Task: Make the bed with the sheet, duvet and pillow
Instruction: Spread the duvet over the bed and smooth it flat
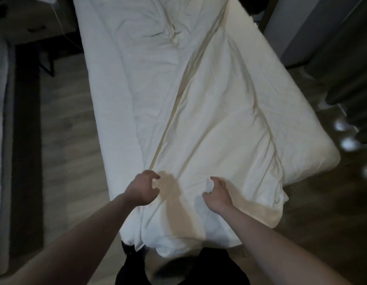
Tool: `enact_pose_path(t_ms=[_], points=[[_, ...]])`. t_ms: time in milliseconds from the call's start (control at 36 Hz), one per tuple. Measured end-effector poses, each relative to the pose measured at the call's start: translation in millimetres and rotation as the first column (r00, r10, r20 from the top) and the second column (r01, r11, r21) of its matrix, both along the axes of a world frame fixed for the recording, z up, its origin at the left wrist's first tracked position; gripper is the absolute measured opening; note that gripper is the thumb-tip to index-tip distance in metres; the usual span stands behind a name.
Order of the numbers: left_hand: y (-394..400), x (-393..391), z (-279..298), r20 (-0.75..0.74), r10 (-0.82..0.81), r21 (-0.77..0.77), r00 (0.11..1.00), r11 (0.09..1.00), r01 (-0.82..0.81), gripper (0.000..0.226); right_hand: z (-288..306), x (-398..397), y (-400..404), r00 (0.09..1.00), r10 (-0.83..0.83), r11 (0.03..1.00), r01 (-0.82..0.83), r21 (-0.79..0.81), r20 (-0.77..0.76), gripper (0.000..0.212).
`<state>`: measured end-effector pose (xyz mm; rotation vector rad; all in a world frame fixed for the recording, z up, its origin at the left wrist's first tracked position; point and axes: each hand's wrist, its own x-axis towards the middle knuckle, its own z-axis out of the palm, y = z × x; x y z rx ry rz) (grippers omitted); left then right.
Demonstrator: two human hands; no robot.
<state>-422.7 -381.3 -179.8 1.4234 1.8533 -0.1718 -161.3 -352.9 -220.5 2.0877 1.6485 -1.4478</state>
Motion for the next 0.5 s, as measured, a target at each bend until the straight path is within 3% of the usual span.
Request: enact_pose_path(t_ms=[250,500], points=[[11.9,-103.1,45.1,0.008,-0.235,0.089,0.972,0.968,0.233,0.055,53.2,-130.2,-26.0,0.984,-0.160,0.982,0.167,0.090,-0.073,0.064],[38.2,-155.7,99.5,-0.102,-0.344,0.151,0.933,0.922,0.357,0.054,109.5,-172.7,-42.0,0.980,-0.179,0.965,0.193,0.180,-0.090,0.064]])
